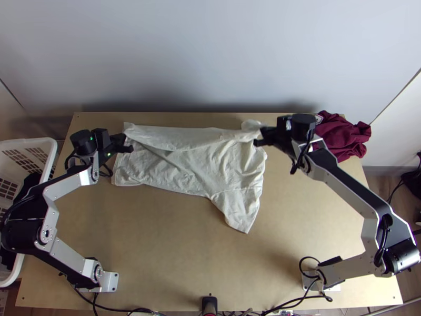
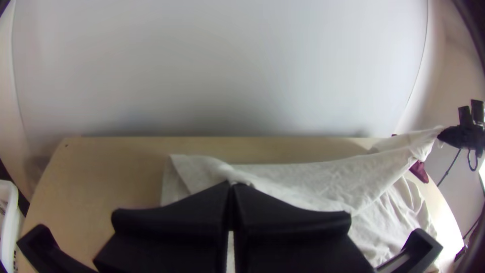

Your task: Fold the t-shirt

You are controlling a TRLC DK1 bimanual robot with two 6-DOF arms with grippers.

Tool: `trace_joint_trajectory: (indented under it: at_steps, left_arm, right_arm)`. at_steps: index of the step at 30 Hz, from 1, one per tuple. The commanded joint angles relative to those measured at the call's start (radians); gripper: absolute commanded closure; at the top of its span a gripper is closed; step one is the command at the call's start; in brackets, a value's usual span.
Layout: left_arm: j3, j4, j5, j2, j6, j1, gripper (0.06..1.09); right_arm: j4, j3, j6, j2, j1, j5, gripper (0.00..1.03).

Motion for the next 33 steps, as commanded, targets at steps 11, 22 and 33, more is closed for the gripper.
trace_joint_trajectory:
  at_steps: [11,22,33]
  left_arm:
    - [-0.036,-0.220,0.022,-0.056,0.035,0.074,1.00]
    - [-0.174,-0.397,0.130,-0.286,0.129,0.127,0.30]
    - [-0.236,-0.674,0.191,-0.449,0.281,0.196,0.29]
  right_arm:
    - [0.017,-0.157,0.010,0.049,0.021,-0.001,1.00]
    - [-0.021,-0.309,-0.021,-0.178,0.059,-0.007,0.04]
    - [-0.248,-0.414,0.001,-0.413,0.135,-0.015,0.05]
